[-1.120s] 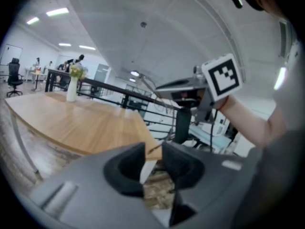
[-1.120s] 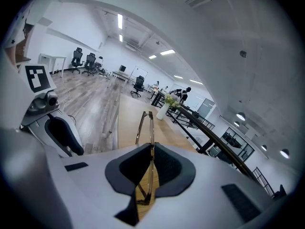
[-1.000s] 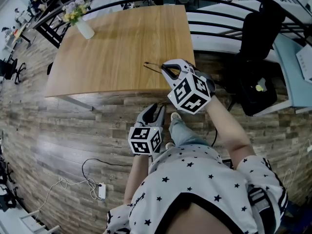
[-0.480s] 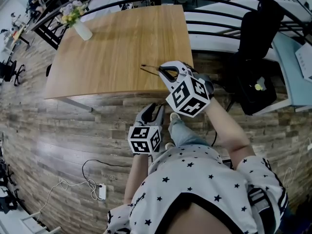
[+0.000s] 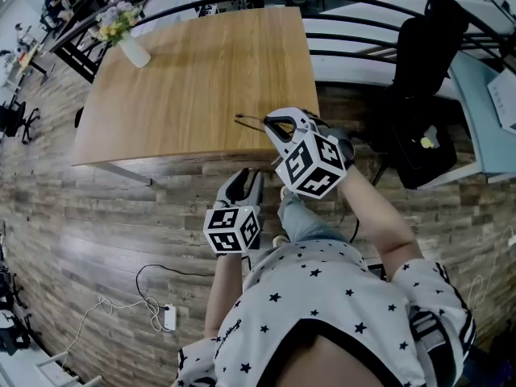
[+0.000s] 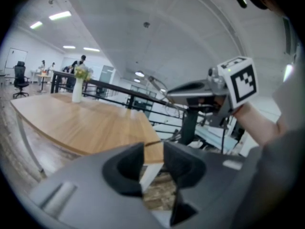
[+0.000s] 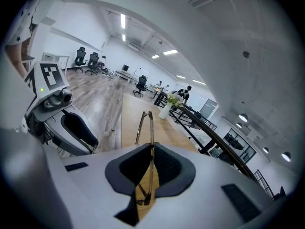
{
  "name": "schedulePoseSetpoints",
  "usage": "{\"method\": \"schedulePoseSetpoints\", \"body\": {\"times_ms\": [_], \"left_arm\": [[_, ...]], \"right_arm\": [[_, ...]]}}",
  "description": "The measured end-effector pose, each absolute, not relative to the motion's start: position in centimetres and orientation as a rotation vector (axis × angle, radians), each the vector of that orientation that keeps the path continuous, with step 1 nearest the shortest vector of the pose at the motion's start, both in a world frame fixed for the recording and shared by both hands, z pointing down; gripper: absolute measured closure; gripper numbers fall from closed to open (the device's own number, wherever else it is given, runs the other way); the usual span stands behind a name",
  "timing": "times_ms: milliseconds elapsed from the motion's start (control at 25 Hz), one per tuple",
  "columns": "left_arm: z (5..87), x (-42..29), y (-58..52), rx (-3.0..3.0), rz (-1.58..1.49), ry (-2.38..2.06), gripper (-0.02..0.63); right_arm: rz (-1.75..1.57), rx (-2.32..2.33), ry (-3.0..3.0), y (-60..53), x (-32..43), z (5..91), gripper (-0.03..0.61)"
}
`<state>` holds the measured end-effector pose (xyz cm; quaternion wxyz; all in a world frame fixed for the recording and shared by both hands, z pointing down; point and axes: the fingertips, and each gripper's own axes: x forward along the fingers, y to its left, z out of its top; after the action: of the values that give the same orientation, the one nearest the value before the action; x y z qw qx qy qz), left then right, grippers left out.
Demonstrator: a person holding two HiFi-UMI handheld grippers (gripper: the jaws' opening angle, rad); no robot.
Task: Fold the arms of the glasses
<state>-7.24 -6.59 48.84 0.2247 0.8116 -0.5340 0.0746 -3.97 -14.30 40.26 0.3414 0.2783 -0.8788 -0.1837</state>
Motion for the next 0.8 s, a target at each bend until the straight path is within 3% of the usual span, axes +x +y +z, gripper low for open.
{"method": "schedulePoseSetpoints", "body": {"times_ms": [800], "left_arm": [[47.1,-10.6,-8.0,2.146,0.076,-1.592,0.509]], "right_arm": [[-0.437,0.648,-2.271,-12.1,-5.2,43.1,0.558]]}}
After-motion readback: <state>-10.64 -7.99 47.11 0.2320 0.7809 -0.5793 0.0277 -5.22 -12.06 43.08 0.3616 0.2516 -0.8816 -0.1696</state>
